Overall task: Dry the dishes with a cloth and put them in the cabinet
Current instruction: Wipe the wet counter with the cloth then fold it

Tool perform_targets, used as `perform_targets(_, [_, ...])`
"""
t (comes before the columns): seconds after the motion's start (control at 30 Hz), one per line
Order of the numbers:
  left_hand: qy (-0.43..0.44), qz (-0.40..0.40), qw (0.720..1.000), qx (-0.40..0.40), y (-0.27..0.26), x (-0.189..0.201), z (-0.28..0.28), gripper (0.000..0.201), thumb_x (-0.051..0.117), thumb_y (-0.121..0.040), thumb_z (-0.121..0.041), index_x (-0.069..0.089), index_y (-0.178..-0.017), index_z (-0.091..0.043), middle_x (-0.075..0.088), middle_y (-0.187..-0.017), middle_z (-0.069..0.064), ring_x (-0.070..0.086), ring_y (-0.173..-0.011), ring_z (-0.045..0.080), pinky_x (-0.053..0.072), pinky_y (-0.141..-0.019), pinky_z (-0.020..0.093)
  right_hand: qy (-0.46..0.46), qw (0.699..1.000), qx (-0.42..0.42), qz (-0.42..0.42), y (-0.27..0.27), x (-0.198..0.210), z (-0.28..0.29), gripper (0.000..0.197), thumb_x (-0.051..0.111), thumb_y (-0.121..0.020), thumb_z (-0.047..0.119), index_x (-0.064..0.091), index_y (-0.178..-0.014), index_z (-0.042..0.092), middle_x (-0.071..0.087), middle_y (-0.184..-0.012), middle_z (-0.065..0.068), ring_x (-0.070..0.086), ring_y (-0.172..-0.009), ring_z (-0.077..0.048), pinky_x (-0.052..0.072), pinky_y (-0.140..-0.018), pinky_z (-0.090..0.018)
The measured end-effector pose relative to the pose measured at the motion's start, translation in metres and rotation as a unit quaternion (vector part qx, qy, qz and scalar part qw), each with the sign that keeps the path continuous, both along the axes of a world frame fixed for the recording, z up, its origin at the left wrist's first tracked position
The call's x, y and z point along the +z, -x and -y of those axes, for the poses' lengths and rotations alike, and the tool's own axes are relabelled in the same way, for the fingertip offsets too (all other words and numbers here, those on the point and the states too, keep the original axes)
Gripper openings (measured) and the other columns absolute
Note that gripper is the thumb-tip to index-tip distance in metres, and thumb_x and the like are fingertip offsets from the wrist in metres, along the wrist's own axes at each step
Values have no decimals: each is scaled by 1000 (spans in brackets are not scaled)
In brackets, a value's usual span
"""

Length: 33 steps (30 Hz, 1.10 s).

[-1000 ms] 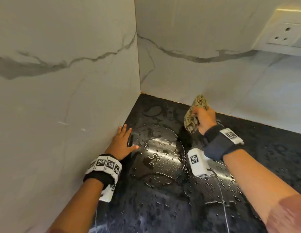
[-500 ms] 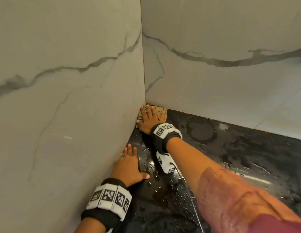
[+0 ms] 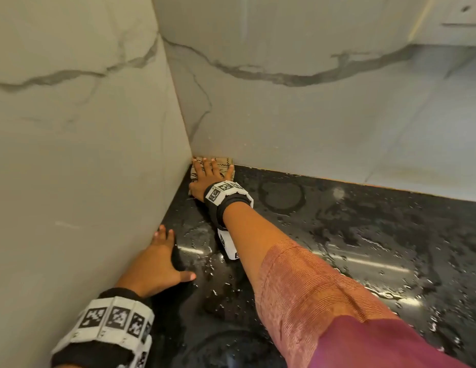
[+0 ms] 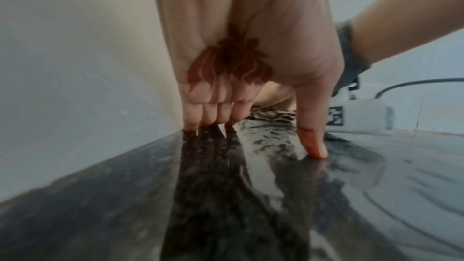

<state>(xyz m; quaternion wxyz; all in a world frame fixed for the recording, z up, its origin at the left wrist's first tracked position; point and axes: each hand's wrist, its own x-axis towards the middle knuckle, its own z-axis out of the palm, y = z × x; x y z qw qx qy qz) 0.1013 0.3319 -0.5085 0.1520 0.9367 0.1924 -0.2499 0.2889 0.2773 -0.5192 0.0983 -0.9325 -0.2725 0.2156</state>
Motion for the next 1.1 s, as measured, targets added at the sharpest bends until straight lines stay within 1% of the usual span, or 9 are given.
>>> perform_targets(0.1, [19, 12, 999, 25, 3, -3, 4, 118, 71, -72, -51, -10, -147, -8, -21, -154, 11, -14, -143, 23, 3, -117, 37, -7, 1000, -21, -1, -4, 0, 50, 66, 32, -95, 39, -4, -149, 27, -10, -158, 3, -12, -145, -17, -16, -107, -60])
perform_targets(0.17, [11, 8, 999, 38, 3, -3, 12, 119, 70, -72, -52, -12, -146, -7, -23, -153, 12, -16, -143, 27, 1, -118, 43, -5, 999, -35, -1, -5, 1, 95, 66, 32, -95, 41, -3, -149, 28, -10, -158, 4, -11, -145, -16, -15, -108, -59])
perform_targets(0.23, [-7, 9, 999, 38, 3, -1, 26, 116, 66, -72, -58, -9, -148, -13, -22, -154, 9, -15, -143, 31, 3, -116, 50, 0, 999, -51, -2, -9, 3, 141, 65, 31, -96, 43, -4, -149, 29, -10, -158, 5, -11, -145, -14, -13, -108, -60])
perform_targets(0.37, [-7, 3, 999, -52, 0, 5, 95, 104, 57, -72, -68, -3, -148, -29, -21, -155, -1, -13, -143, 30, 6, -110, 62, 4, 994, -104, -28, -11, 12, 233, 64, 31, -97, 45, -6, -148, 31, -12, -157, 8, -11, -144, -12, -9, -109, -64])
perform_targets(0.57, [42, -11, 987, -157, -22, 6, 217, 100, 53, -71, -72, -6, -146, -40, -26, -153, -6, -17, -143, 27, 8, -108, 66, -2, 981, -189, -47, -10, 20, 366, 62, 33, -97, 46, -3, -147, 38, -13, -157, 10, -11, -144, -12, -8, -110, -63])
perform_targets(0.7, [24, -35, 979, -200, -34, 5, 283, 103, 54, -70, -73, -8, -146, -40, -28, -152, -3, -20, -142, 29, 6, -107, 66, -13, 963, -265, -45, -9, 20, 470, 61, 34, -97, 45, 0, -147, 40, -11, -157, 9, -11, -145, -12, -11, -111, -59])
perform_targets(0.83, [32, -53, 976, -209, -46, 0, 339, 110, 60, -64, -75, -11, -143, -46, -37, -148, 4, -28, -137, 38, 0, -102, 72, -9, 937, -348, -34, -9, 18, 569, 60, 35, -97, 42, 1, -147, 42, -10, -157, 11, -10, -144, -12, -12, -112, -58])
perform_targets(0.93, [21, -63, 978, -197, -53, -5, 359, 118, 66, -55, -75, -15, -139, -52, -40, -146, 6, -30, -133, 45, 1, -100, 74, -8, 926, -377, -21, -12, 15, 623, 60, 36, -96, 40, 2, -146, 43, -9, -157, 10, -10, -145, -12, -13, -112, -57])
perform_targets(1.1, [25, -62, 981, -182, -55, -4, 358, 121, 67, -46, -78, -22, -125, -62, -37, -148, 3, -27, -135, 44, 1, -100, 75, -4, 924, -383, -13, -17, 11, 661, 62, 37, -94, 40, 2, -145, 46, -7, -158, 8, -11, -144, -11, -12, -111, -57])
